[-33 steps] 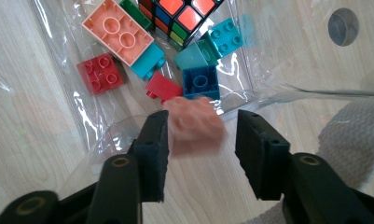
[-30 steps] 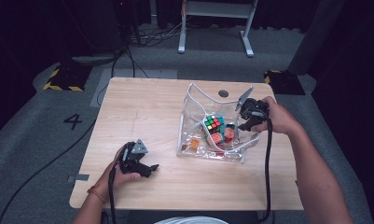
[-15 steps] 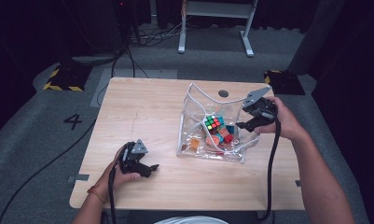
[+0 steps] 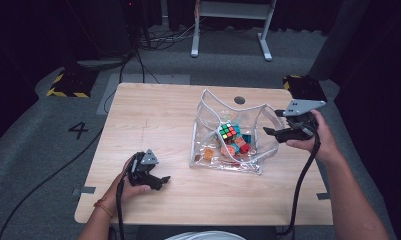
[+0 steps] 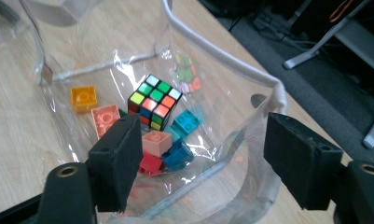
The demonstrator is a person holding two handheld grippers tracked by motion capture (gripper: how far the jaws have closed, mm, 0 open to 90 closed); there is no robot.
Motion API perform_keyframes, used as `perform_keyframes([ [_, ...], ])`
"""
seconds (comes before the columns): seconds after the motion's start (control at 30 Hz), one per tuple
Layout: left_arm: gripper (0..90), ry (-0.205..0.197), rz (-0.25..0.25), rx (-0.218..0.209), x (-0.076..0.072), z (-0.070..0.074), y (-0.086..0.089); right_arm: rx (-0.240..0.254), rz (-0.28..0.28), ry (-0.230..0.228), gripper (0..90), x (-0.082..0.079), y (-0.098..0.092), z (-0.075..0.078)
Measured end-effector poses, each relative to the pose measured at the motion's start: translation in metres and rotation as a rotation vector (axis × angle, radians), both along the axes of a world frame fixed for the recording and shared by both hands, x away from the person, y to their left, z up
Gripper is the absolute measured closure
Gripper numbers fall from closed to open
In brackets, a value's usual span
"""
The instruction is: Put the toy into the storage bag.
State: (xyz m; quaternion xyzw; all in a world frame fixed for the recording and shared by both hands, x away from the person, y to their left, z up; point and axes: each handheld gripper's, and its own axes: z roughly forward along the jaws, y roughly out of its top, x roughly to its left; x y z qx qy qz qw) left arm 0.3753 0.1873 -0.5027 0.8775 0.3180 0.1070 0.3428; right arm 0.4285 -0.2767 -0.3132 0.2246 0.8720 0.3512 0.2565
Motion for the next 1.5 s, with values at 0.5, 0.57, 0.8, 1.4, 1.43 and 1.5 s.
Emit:
perform_keyframes([
  [0.5, 8.4, 0.0, 0.001, -0.002, 0.0, 0.0, 0.0, 0.091, -0.047, -0.061, 27.8, -0.04, -0.024, -0.011],
  [0.57, 8.5, 0.002, 0.001, 0.001, 0.0, 0.0, 0.0, 0.111, -0.057, -0.063, 27.8, -0.044, -0.028, -0.013],
  [0.8, 8.5, 0.003, 0.001, -0.001, 0.0, 0.0, 0.0, 0.194, -0.08, -0.089, 27.4, -0.063, -0.04, -0.019],
  [1.4, 8.5, 0.003, 0.0, 0.0, 0.0, 0.0, 0.0, 0.155, -0.111, -0.059, 26.1, -0.073, -0.052, -0.066],
  [1.43, 8.4, 0.002, 0.001, 0.0, 0.0, 0.0, 0.0, 0.151, -0.113, -0.056, 26.0, -0.073, -0.052, -0.069],
  [1.5, 8.5, 0.0, 0.001, -0.002, 0.0, 0.0, 0.0, 0.138, -0.121, -0.045, 25.9, -0.072, -0.052, -0.076],
])
